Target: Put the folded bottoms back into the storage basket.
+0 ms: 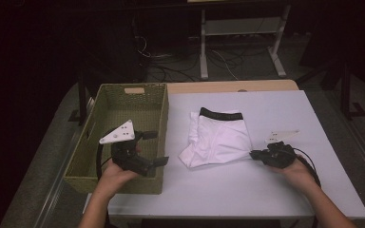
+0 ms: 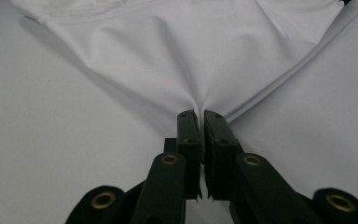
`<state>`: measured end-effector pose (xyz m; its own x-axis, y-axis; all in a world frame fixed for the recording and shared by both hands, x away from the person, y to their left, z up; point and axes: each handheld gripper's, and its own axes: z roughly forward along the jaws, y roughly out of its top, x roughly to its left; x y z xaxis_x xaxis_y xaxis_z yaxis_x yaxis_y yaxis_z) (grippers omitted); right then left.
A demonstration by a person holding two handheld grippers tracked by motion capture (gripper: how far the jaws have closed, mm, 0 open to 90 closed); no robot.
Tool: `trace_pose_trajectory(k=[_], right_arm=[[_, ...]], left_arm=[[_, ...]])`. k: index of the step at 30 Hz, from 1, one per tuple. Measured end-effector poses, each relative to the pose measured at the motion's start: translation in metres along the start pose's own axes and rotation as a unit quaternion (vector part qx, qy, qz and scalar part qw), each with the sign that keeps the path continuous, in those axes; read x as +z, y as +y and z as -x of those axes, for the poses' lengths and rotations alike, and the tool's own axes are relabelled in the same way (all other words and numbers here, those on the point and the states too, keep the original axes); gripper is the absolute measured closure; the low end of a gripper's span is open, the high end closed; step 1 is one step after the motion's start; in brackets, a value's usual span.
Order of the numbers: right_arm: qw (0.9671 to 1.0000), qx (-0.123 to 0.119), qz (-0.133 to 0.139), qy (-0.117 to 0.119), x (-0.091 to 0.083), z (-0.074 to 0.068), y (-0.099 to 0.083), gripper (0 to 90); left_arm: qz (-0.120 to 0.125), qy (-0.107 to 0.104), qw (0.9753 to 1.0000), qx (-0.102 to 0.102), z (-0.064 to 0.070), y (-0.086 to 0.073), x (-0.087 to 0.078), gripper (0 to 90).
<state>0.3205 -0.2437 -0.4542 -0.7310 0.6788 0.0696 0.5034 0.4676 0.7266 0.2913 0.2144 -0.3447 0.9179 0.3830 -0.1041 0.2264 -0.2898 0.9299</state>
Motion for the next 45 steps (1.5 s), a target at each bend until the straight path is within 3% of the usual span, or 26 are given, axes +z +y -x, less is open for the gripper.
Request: trace_pose_trajectory(k=[13, 21, 45], right_arm=[[1.0000, 0.005, -0.003, -0.008, -0.019, -0.003, -0.007, 85.1], [0.9998, 0.018, -0.002, -0.008, -0.032, -0.005, -0.019, 85.1], [0.9994, 0.025, -0.008, -0.021, -0.066, -0.018, -0.053, 85.0]], left_arm=[[0.001, 0.001, 1.0000, 0.001, 0.000, 0.000, 0.000, 2.3], [0.003, -0.001, 1.0000, 0.001, 0.000, 0.000, -0.001, 2.3], [0.000, 0.001, 1.0000, 0.002, 0.000, 0.000, 0.000, 2.3]])
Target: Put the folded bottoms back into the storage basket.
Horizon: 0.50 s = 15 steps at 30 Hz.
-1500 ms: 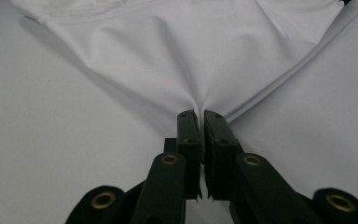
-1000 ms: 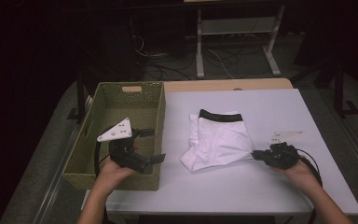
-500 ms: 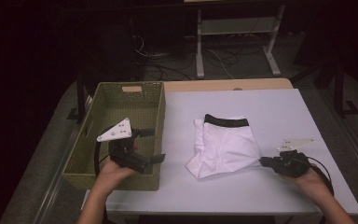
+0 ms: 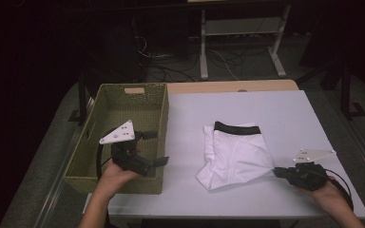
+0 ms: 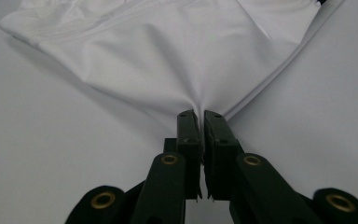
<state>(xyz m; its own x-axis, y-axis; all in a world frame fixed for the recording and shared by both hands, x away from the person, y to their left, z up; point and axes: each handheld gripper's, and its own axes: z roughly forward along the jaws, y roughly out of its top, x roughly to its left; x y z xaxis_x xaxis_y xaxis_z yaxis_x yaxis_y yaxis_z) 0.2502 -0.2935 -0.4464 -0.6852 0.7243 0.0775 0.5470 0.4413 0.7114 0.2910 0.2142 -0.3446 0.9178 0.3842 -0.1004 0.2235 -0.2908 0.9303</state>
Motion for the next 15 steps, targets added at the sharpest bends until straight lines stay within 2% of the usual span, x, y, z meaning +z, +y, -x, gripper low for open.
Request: trace_pose_trajectory(k=[7, 12, 14, 15], right_arm=[[1.0000, -0.002, -0.008, 0.000, -0.0075, -0.0066, -0.0092, 84.9], [1.0000, -0.003, -0.005, 0.006, -0.0078, -0.0050, -0.0104, 83.5], [0.9999, -0.006, -0.005, 0.009, -0.0072, -0.0040, -0.0110, 78.6], [0.9999, -0.005, -0.004, 0.010, -0.0074, -0.0038, -0.0116, 72.2]], left_arm=[[0.000, 0.001, 1.0000, 0.000, 0.0003, 0.0000, 0.0001, 2.3], [-0.001, 0.001, 1.0000, 0.002, 0.0005, 0.0001, 0.0002, 2.3], [-0.001, 0.001, 1.0000, 0.002, 0.0005, 0.0001, 0.0003, 2.3], [-0.002, 0.001, 1.0000, 0.002, 0.0006, 0.0002, 0.0003, 2.3]])
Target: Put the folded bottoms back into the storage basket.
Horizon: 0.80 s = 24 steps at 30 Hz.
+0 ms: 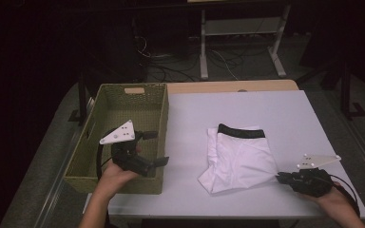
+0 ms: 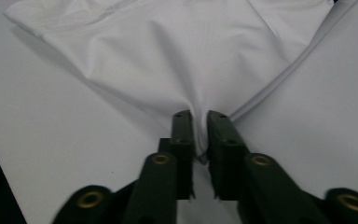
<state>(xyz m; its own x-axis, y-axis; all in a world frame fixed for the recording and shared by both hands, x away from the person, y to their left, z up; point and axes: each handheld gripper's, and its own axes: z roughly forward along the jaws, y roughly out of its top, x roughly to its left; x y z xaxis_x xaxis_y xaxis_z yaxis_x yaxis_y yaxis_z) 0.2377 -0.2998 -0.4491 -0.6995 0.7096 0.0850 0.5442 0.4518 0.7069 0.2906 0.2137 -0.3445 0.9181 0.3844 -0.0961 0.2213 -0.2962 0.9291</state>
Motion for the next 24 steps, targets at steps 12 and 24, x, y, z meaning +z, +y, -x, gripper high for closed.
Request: trace_pose_trajectory(k=[12, 24], right_arm=[[0.9984, 0.034, 0.045, 0.002, 0.001, 0.006, -0.002, 14.2], [0.9982, 0.030, 0.053, -0.003, 0.006, 0.007, -0.002, 0.2]], left_arm=[[-0.007, 0.005, 1.0000, -0.003, 0.000, 0.001, 0.001, 4.7], [-0.045, 0.021, 0.9988, -0.001, 0.002, 0.006, 0.011, 0.0]])
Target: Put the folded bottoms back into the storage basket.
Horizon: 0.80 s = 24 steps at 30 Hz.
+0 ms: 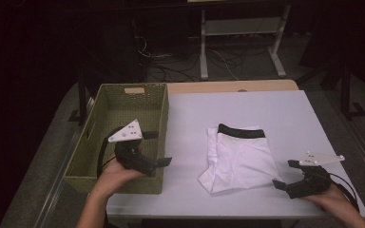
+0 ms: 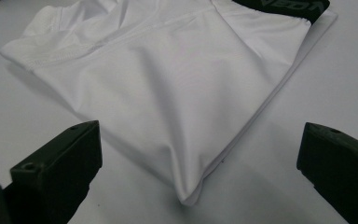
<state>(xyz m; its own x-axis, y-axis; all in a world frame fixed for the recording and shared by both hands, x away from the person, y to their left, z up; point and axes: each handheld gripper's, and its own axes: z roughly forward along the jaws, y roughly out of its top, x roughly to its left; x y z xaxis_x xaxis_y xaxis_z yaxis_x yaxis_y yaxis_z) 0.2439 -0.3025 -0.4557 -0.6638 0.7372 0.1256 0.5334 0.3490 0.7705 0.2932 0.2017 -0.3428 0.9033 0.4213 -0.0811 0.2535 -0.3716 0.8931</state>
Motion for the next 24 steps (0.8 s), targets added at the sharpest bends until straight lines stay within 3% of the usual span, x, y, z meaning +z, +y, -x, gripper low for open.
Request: trace_pose_trajectory(k=[8, 13, 24], right_arm=[[1.0000, -0.003, 0.005, 0.001, -0.001, 0.000, 0.001, 0.2], [1.0000, -0.003, 0.008, 0.000, 0.000, -0.001, 0.001, 0.2], [0.9999, -0.002, 0.011, 0.000, 0.000, -0.001, 0.001, 0.2]], left_arm=[[0.011, 0.003, 0.9998, -0.014, 0.002, 0.005, 0.006, 0.0], [0.010, 0.005, 0.9999, -0.007, 0.007, 0.011, 0.010, 0.0], [0.005, -0.002, 0.9998, -0.017, 0.012, 0.019, 0.028, 0.0]])
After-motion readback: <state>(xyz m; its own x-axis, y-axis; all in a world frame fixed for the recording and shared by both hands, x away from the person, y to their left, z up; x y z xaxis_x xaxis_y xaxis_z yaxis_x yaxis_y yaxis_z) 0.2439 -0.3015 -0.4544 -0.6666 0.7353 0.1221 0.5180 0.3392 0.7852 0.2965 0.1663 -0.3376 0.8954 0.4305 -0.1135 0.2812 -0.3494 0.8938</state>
